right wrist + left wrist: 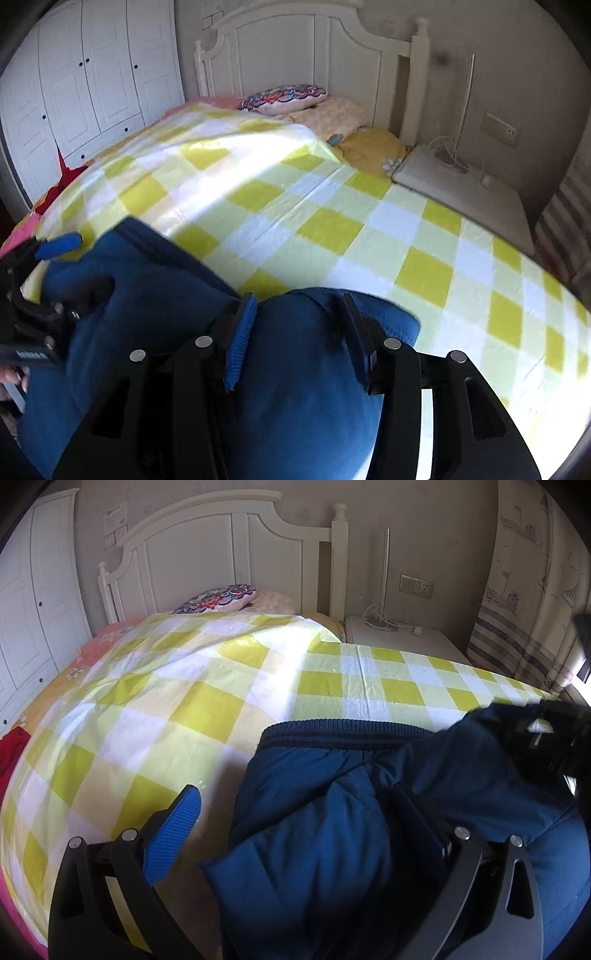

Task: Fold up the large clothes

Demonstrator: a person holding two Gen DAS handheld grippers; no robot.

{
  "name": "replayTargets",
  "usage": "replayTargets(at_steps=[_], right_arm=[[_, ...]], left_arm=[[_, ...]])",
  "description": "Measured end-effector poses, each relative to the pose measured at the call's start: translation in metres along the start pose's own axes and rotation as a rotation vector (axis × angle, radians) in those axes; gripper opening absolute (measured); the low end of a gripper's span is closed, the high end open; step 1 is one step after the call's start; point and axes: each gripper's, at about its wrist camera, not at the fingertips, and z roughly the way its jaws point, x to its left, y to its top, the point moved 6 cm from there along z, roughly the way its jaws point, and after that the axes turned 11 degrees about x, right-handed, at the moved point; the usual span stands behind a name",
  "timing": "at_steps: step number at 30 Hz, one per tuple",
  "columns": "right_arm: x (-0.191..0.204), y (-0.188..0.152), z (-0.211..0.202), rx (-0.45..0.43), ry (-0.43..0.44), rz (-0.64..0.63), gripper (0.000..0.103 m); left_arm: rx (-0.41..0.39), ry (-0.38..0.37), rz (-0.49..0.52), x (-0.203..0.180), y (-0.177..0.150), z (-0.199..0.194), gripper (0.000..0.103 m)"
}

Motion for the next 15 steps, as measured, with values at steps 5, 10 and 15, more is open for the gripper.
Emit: replayTargets(at_steps=[5, 10, 15], right_arm=[[-0.009, 0.005, -0.031, -0.139, 0.083, 0.101, 0.047], [0.014, -0.014, 0.019, -0.035, -0.034, -0.011, 0.047], [0.017, -0.006, 0.012, 0.014, -0.074, -0.045, 0.047]], left_arm=[[-0.007, -0.025, -0.036, 0.007, -0.002, -0.001, 0.101], [0.015, -0.049, -0.058, 0.012, -0.003, 0.004, 0.101], [0.027, -0.08, -0.074, 0.013, -0.005, 0.004, 0.101]])
